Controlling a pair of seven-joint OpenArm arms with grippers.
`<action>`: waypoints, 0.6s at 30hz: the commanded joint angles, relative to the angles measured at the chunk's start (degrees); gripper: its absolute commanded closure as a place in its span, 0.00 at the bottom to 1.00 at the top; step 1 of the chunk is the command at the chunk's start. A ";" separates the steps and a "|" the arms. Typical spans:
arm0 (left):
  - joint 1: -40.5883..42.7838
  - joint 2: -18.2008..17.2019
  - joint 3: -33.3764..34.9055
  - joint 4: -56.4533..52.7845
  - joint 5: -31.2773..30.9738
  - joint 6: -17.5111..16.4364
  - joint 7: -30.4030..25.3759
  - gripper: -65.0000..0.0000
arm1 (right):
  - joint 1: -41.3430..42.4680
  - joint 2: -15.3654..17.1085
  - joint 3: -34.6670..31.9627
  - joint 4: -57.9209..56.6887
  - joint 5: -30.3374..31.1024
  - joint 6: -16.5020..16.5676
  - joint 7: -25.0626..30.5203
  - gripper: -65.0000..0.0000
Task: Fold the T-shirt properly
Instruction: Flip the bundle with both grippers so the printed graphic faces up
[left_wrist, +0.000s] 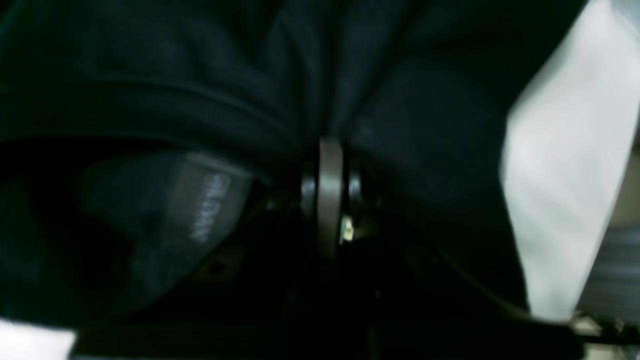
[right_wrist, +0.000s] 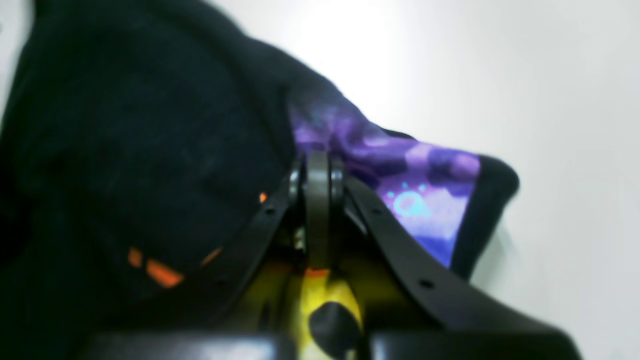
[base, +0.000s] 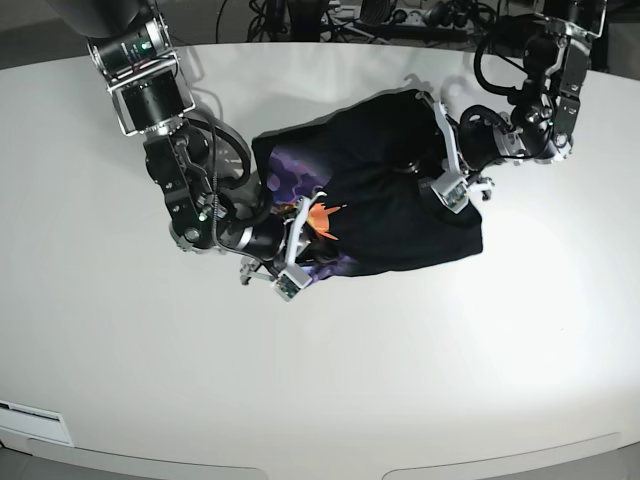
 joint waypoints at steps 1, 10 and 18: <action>-1.70 -1.75 -0.52 -2.62 3.32 1.22 0.26 1.00 | -2.19 1.79 0.02 1.84 -1.88 0.11 -3.17 1.00; -14.80 -2.10 -0.52 -22.05 5.16 0.21 -8.63 1.00 | -24.96 5.75 6.58 24.39 -2.32 -7.04 -4.17 1.00; -23.69 3.63 -0.50 -25.03 5.16 0.21 -11.28 1.00 | -41.70 -1.68 12.02 38.51 -4.39 -7.78 -4.22 1.00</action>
